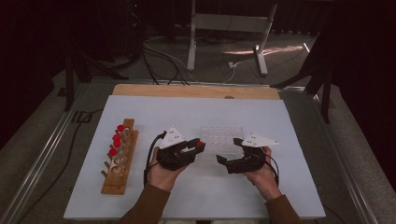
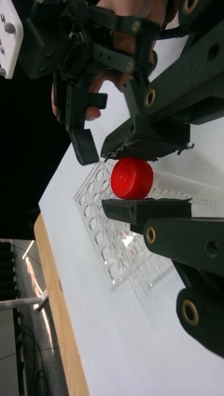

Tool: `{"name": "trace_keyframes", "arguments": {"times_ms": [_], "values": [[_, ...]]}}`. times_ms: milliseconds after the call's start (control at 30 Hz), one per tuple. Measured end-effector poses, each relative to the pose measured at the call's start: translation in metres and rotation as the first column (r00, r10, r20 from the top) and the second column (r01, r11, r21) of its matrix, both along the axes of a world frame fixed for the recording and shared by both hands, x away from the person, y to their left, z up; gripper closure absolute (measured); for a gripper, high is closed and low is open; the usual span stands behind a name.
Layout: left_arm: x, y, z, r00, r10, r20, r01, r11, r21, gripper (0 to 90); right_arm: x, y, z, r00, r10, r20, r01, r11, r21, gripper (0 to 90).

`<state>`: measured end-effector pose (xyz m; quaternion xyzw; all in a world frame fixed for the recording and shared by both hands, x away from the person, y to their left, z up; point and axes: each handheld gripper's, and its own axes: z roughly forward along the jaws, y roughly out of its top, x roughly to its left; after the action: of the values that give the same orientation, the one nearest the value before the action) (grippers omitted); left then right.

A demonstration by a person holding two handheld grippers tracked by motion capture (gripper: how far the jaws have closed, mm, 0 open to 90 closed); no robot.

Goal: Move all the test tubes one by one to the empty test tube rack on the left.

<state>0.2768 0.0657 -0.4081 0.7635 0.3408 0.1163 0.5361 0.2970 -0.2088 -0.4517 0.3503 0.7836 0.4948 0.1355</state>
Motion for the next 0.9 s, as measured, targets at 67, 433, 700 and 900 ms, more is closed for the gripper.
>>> {"name": "trace_keyframes", "arguments": {"times_ms": [67,433,700,900], "values": [[-0.002,0.005,0.002,1.0000,0.004,-0.001,-0.004,1.0000,-0.002,71.3,0.001,-0.003,0.001,1.0000,-0.007,0.001,0.007,1.000,0.007,1.0],[-0.014,0.043,0.011,0.9991,0.041,0.011,-0.041,0.9991,0.002,71.2,0.003,-0.015,0.004,0.9990,-0.045,0.005,0.045,0.999,0.015,0.0],[-0.027,0.079,0.019,0.9946,0.101,0.026,-0.101,0.9949,0.006,71.3,0.004,-0.022,0.006,0.9982,-0.059,0.009,0.059,0.998,0.028,0.0],[-0.032,0.105,0.024,0.9881,0.150,0.035,-0.151,0.9883,0.023,71.2,0.005,-0.025,0.006,0.9978,-0.065,0.008,0.065,0.998,0.027,0.0]]}}
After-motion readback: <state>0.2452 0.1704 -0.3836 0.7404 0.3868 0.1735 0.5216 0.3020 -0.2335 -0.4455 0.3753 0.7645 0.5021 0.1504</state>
